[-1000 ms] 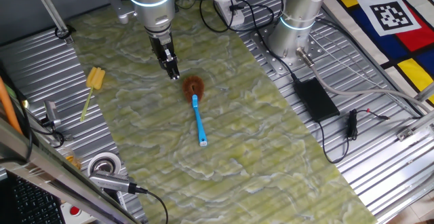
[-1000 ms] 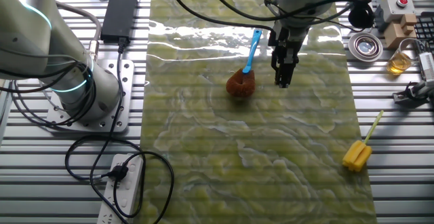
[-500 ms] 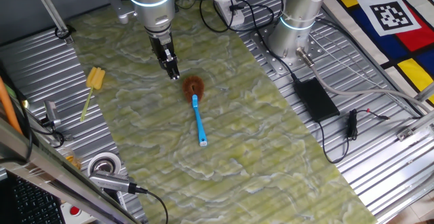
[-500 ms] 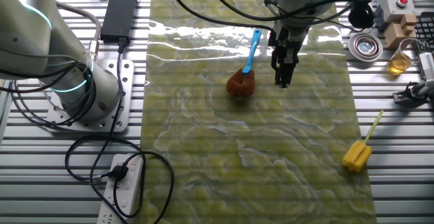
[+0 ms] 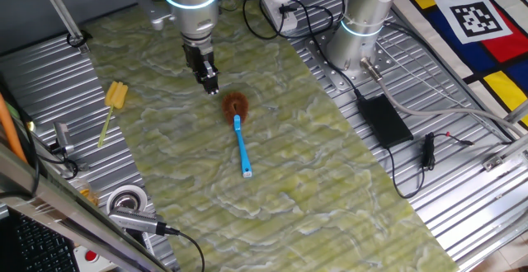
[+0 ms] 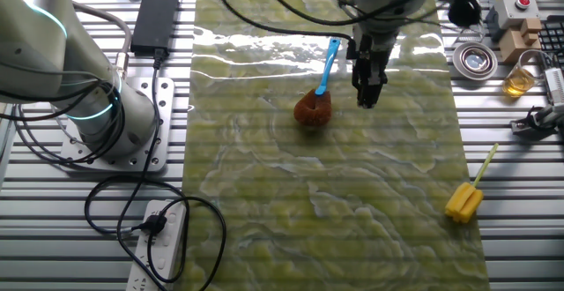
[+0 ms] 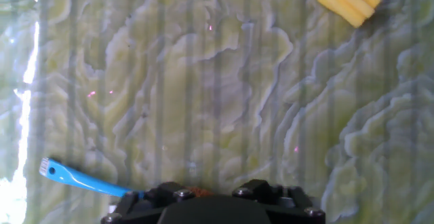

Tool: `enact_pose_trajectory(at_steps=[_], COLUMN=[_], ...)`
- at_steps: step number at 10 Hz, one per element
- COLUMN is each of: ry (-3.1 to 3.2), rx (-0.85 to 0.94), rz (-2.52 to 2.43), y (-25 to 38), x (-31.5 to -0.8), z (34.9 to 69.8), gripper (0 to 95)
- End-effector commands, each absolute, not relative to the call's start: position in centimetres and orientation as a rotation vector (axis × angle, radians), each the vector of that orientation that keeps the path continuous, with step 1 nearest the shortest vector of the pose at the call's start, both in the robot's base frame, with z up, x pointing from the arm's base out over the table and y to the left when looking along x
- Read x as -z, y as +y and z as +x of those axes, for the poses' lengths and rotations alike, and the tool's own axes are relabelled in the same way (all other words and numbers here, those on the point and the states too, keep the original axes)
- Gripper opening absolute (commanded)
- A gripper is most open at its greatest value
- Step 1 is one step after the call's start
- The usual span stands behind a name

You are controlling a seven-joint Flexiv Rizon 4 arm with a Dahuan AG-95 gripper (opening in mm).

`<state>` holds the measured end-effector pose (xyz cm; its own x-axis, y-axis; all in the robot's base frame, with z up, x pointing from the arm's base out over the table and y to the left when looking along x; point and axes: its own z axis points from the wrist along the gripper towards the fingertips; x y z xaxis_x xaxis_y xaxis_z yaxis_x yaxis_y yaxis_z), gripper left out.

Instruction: Scrub the table with a brush

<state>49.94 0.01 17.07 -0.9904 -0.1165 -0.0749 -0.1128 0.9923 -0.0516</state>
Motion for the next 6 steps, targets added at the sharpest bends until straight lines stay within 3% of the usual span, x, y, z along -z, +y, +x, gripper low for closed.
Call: enact_pose_trajectory(at_steps=[1, 6], ry=[3.01, 3.002], rx=[0.114, 0.12], rz=[-0.268, -0.285], y=[0.0, 0.01], x=[-17.0, -17.02], z=[50.0, 49.99], gripper=[0.0, 0.0])
